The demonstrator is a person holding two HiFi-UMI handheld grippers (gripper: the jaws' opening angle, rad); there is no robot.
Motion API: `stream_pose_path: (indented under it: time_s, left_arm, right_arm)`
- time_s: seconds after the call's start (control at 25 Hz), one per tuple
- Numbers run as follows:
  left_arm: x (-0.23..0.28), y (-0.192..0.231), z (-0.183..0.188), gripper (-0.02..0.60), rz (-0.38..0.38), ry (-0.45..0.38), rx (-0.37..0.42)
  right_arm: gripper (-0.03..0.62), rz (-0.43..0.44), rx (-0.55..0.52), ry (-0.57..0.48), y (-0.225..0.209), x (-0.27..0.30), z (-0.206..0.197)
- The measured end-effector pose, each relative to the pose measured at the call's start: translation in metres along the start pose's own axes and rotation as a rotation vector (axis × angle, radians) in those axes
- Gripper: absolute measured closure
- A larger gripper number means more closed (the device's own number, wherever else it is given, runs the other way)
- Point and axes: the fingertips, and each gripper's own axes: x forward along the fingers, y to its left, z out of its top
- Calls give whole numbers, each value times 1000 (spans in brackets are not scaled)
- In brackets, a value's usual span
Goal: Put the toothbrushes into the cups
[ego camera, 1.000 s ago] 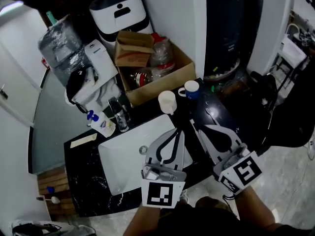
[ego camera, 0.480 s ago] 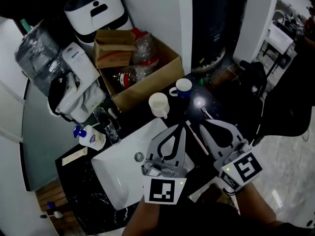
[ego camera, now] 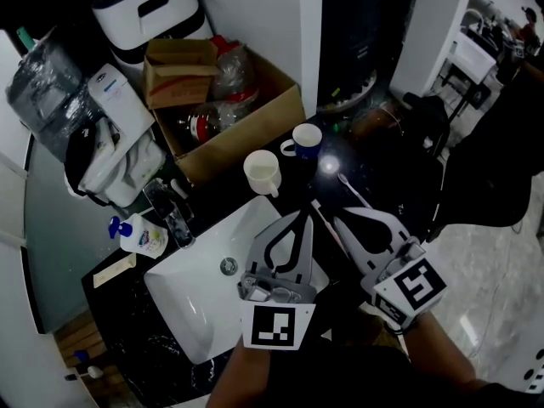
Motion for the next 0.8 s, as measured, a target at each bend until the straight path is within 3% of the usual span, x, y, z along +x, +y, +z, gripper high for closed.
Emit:
stream_pose_path:
  time_s: [0.28,0.8]
  left_arm:
    - [6,0,-16,572,7,36,10]
    - [18,3,-66,572,43,107,-47]
  right_arm:
    - [560,29,23,134,-8,16,-26]
    - [559,95,90,368,-29,50,-91]
